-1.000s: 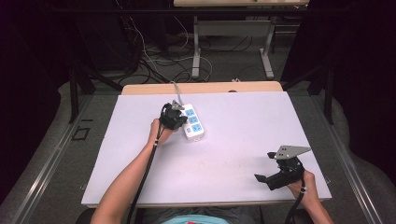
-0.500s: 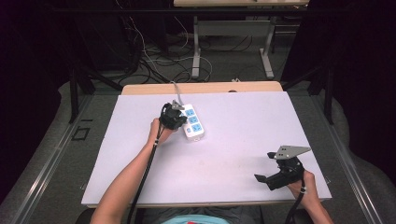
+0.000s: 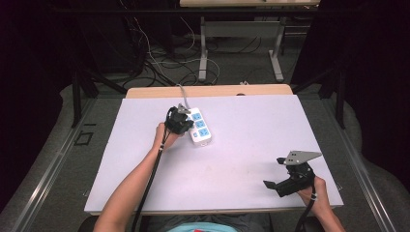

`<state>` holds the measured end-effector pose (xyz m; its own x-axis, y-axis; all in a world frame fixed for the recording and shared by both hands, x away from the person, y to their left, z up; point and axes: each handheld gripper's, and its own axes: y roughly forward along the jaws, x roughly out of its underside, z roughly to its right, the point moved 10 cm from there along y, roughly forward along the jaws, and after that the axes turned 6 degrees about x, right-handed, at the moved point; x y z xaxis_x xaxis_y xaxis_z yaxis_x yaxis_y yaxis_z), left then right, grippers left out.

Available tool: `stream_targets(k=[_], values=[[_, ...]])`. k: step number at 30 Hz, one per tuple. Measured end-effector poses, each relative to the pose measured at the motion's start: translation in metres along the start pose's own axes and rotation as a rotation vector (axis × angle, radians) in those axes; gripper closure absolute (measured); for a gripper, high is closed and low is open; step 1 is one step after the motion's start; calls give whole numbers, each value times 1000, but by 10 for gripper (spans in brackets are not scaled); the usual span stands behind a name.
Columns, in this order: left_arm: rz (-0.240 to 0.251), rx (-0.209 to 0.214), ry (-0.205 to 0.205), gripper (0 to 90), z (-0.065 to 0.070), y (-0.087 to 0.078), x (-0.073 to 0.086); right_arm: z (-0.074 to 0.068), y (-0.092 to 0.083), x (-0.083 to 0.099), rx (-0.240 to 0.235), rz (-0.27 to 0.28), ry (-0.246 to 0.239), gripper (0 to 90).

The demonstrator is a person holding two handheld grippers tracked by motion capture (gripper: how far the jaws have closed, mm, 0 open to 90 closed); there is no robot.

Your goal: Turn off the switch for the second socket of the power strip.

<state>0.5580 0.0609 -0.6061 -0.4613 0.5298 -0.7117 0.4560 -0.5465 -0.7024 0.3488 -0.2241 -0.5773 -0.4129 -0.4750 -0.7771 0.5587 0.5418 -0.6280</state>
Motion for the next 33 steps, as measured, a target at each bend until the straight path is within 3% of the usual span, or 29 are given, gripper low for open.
stream_targets(k=[13, 15, 33], values=[[3, 0, 0, 900, 0, 0, -1, -1, -1, 1, -8, -4, 1, 11], [-16, 9, 1, 900, 0, -1, 1, -1, -1, 0, -5, 8, 2, 11], [-10, -21, 12, 900, 3, 0, -1, 0, 0, 0, -9, 0, 12, 12]])
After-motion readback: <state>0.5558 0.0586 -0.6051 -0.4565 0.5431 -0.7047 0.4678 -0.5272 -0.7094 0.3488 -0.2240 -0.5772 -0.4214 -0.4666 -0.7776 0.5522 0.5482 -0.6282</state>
